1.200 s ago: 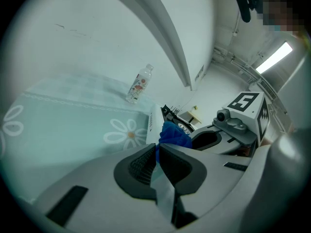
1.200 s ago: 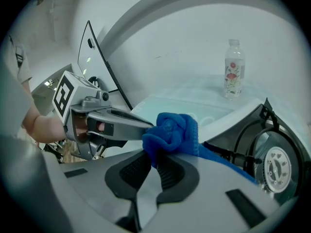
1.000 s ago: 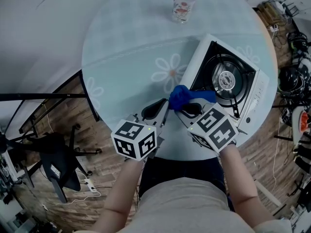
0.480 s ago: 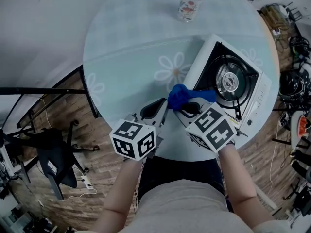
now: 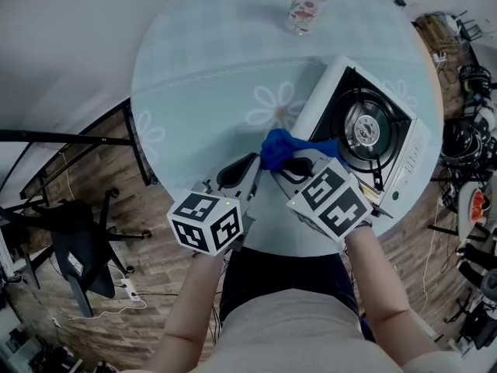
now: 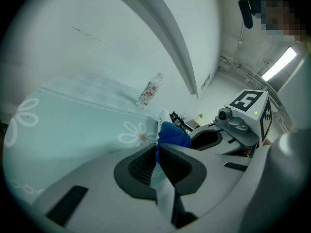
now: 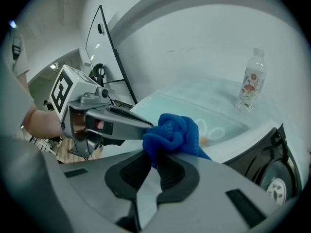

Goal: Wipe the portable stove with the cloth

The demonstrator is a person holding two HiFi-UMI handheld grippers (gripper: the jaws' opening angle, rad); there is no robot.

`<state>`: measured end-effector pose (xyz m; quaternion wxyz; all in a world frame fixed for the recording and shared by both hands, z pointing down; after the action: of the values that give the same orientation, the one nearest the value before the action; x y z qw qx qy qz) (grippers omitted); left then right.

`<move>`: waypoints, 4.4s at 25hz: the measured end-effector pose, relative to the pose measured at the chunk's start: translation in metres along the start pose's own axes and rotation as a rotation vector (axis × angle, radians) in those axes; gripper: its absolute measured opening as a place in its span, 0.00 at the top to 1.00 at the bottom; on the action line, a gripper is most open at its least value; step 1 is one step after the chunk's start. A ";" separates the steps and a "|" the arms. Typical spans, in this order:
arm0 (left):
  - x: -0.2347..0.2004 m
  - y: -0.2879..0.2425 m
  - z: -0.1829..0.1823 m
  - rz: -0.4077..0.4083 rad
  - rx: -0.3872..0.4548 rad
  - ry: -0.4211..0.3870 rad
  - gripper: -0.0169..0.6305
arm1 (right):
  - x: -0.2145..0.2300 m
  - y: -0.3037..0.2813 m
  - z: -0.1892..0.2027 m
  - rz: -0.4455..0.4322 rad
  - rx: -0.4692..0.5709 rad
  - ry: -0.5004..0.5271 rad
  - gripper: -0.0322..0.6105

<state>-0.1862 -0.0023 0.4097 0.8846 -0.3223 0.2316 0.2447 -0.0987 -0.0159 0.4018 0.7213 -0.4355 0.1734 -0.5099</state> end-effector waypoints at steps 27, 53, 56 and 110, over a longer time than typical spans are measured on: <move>0.006 0.009 0.005 -0.048 0.077 0.048 0.91 | 0.007 0.006 -0.032 -0.063 -0.289 0.745 0.87; 0.032 -0.020 0.002 -0.155 0.159 0.104 0.91 | 0.067 0.006 -0.044 -0.263 -0.288 0.819 0.87; 0.034 -0.026 0.000 -0.158 0.163 0.105 0.91 | 0.072 0.007 -0.041 -0.281 -0.298 0.816 0.87; 0.047 -0.084 -0.039 -0.147 0.129 -0.011 0.91 | 0.188 0.049 -0.030 -0.117 -0.322 0.825 0.88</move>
<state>-0.1109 -0.0722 0.3944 0.9204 -0.2793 0.2177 0.1657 -0.0125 -0.1914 0.3819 0.4846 -0.3118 0.4989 -0.6474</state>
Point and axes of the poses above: the fingertips, and each gripper's own axes: y backward along the fingers, x to its right, z out of its underside, the point moved 5 cm from there along y, backward along the fingers, and after that the axes turned 2 degrees about z, right-handed, at the moved point
